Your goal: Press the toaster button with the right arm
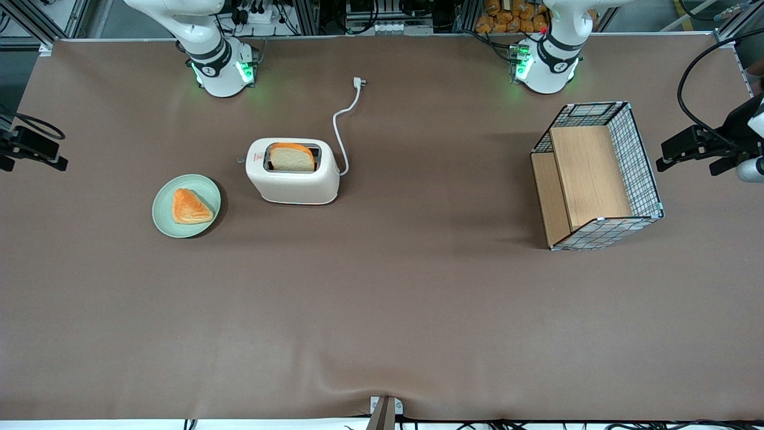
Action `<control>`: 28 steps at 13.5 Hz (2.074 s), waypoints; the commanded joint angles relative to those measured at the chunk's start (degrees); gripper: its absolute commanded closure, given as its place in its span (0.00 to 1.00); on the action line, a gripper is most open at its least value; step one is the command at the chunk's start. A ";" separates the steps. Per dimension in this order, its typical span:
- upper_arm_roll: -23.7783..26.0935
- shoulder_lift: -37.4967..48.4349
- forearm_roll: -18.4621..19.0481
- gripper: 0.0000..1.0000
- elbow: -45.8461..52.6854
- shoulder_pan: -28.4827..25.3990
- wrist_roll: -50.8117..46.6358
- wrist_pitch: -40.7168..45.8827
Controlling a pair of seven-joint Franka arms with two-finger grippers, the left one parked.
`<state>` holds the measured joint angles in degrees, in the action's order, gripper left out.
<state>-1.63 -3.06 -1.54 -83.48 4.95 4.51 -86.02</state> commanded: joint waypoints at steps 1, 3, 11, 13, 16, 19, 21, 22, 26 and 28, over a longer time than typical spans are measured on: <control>-2.15 2.78 -0.21 0.00 0.96 -1.43 -1.08 1.55; -2.59 7.61 -0.22 0.00 -3.59 -1.34 -0.91 0.95; -2.59 8.60 1.81 0.00 -3.71 -1.70 0.16 1.03; -2.50 8.60 0.93 0.00 -3.71 -1.70 -0.38 0.86; -2.50 8.51 1.45 0.00 -3.88 -2.84 -0.29 1.03; -2.15 8.51 1.37 0.00 -3.88 -2.75 -0.29 1.21; -1.98 8.43 1.37 0.00 -3.88 -2.75 -0.29 1.12; -1.89 8.25 1.37 0.00 -3.88 -2.58 -0.29 1.21; -1.80 7.90 1.28 0.00 -3.88 -2.40 0.06 1.30; -1.80 7.90 1.28 0.00 -3.88 -2.40 0.32 1.47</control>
<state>-3.56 4.43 -1.10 -86.98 2.74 4.80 -84.69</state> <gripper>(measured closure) 0.000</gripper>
